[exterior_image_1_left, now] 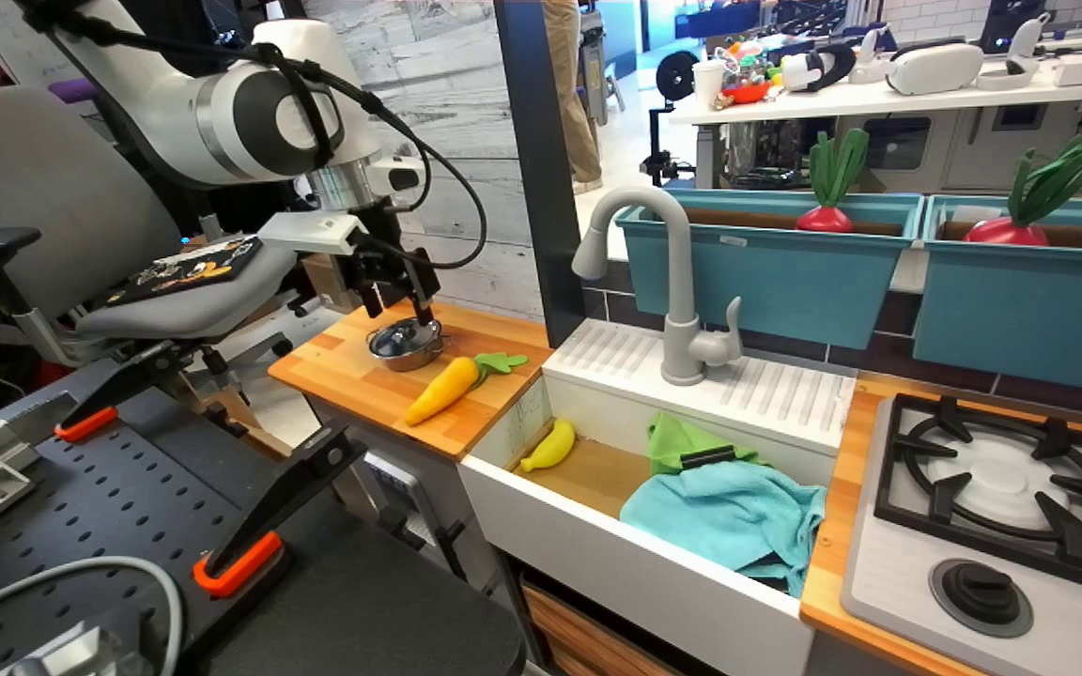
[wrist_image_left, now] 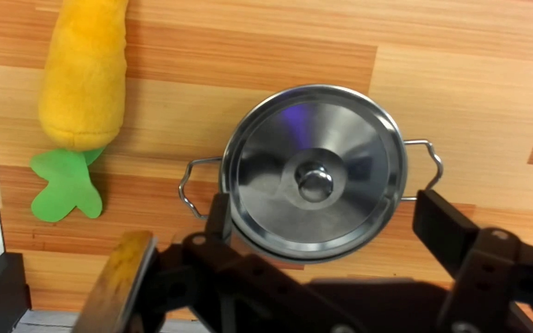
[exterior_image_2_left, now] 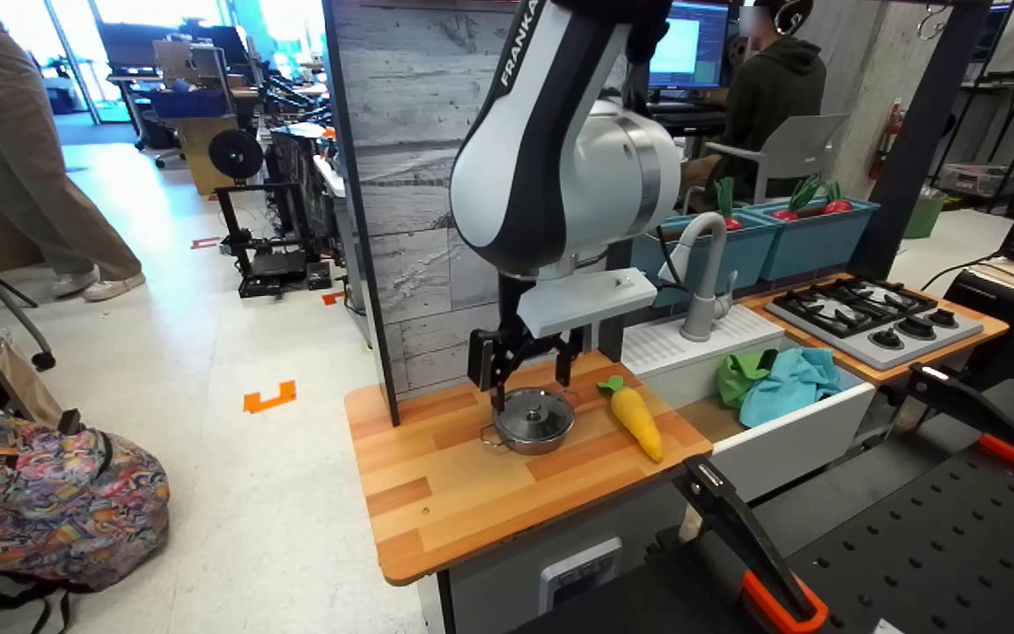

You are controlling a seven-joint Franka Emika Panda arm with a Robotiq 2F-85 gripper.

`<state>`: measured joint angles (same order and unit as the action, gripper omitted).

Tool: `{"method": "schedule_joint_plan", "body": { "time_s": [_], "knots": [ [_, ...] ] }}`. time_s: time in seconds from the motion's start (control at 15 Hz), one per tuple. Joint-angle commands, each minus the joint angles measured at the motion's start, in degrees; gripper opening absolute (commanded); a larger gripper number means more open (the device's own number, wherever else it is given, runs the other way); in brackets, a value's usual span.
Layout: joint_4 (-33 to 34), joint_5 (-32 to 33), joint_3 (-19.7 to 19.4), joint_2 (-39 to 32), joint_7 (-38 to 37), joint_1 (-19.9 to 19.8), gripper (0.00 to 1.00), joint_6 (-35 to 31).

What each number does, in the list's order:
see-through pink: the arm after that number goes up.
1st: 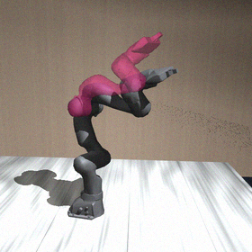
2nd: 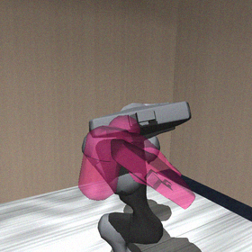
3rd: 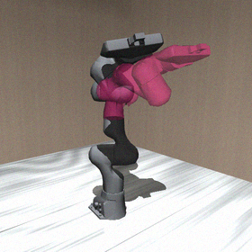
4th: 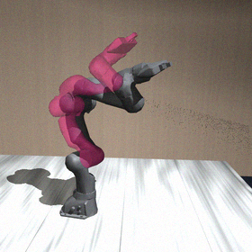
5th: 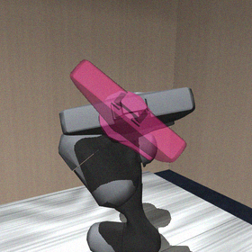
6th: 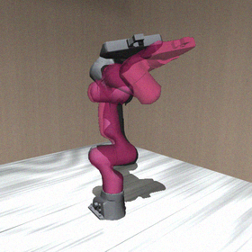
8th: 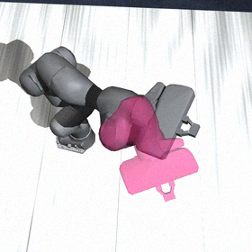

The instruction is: Put the lid on the pot

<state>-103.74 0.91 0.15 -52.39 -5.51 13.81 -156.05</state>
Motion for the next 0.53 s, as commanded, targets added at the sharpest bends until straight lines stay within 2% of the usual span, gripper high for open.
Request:
{"method": "schedule_joint_plan", "body": {
  "time_s": [0.0, 0.27, 0.33, 0.47],
  "knots": [
    [-6.26, 1.17, 1.39, 6.22, 2.12, -1.29, 1.00, 0.00],
    [-14.50, 1.73, 1.64, 14.63, 4.30, -1.71, 1.00, -0.28],
    [-8.12, 0.99, 1.31, 8.48, 2.56, -0.97, 1.00, -0.13],
    [-11.35, 1.08, 1.41, 11.95, 3.07, -1.19, 1.00, -0.10]
  ]
}}
